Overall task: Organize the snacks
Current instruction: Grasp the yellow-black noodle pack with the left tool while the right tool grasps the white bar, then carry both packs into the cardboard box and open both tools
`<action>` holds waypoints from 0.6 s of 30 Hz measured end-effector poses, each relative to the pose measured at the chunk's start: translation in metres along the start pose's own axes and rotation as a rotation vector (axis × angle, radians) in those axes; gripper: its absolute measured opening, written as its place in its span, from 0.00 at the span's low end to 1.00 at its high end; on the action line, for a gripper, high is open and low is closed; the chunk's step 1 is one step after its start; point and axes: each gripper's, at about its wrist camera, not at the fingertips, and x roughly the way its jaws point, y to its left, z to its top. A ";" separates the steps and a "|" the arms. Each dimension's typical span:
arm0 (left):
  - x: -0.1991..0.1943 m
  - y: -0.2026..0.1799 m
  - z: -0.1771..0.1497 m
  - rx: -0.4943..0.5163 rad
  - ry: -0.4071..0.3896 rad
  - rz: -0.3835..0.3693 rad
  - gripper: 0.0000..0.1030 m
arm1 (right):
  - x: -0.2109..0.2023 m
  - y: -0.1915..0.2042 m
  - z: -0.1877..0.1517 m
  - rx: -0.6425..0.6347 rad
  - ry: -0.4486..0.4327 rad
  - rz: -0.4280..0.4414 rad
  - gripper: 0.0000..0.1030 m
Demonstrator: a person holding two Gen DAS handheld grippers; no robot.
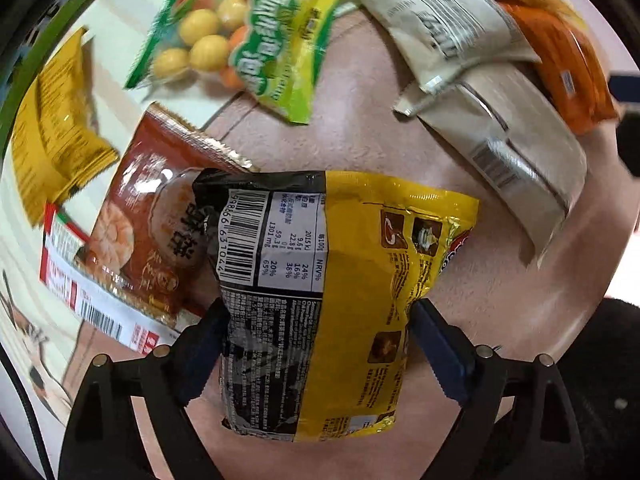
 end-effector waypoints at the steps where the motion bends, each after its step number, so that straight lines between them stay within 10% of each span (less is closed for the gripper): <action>1: -0.002 0.004 -0.004 -0.029 -0.014 -0.005 0.83 | -0.001 -0.001 -0.001 -0.001 -0.001 -0.002 1.00; 12: 0.023 0.104 -0.065 -0.739 0.020 -0.202 0.80 | 0.028 0.016 -0.002 -0.057 0.012 -0.036 0.91; 18: 0.036 0.111 -0.057 -0.677 0.044 -0.227 0.82 | 0.056 0.027 0.003 -0.088 0.027 -0.106 0.52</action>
